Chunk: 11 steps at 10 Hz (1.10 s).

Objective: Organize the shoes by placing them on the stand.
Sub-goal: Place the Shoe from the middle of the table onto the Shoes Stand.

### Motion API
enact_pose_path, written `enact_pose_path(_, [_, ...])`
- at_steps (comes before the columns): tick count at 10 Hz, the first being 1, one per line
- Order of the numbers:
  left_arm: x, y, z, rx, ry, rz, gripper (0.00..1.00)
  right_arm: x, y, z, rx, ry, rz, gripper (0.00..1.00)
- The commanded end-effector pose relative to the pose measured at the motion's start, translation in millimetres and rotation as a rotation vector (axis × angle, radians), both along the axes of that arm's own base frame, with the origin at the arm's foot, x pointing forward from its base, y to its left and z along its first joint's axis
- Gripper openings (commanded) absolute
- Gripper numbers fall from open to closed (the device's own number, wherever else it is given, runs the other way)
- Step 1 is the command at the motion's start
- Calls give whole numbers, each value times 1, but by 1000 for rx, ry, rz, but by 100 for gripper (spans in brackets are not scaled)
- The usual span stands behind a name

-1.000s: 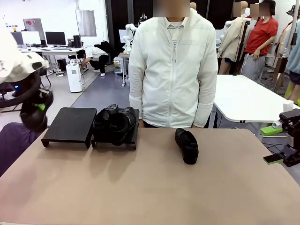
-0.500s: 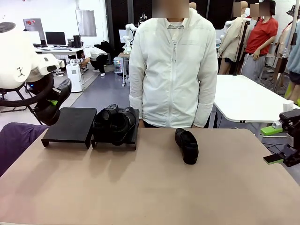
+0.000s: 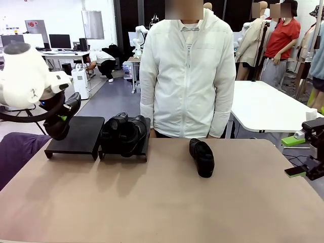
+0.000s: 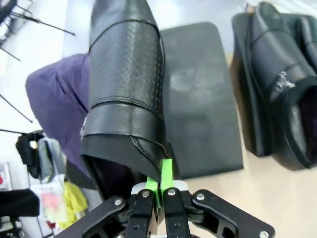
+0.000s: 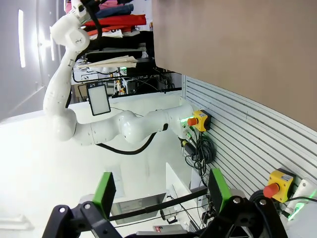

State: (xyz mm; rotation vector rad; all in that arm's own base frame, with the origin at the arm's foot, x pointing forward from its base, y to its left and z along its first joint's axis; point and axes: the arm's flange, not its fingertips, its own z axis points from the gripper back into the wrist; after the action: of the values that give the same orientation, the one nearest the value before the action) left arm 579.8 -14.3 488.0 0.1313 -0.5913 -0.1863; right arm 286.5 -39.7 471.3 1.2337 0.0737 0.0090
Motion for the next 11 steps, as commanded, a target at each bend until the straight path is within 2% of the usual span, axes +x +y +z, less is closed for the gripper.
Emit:
enact_pose_path(1, [22,-5,-4,39,-74,37,0,1,-2,2,4,-23,13,100])
enact_pose_path(2, [26,-7,-8,45,-84,42,0,1,-2,2,4,-23,13,100])
enact_pose_path(4, [29,-11,-18,69,-50,68,0,1,-2,2,4,-23,13,100])
enact_pose_path(7, [34,-11,-29,91,38,103,0,1,-2,2,4,-23,13,100])
enact_pose_path(9, [36,-11,-34,91,64,90,0,1,-2,2,4,-23,13,100])
enact_pose_path(10, [36,-11,-36,91,59,111,5,1,-2,2,4,-23,13,100])
enact_pose_path(11, [37,-11,-36,81,47,113,62,1,-2,2,4,-23,13,100])
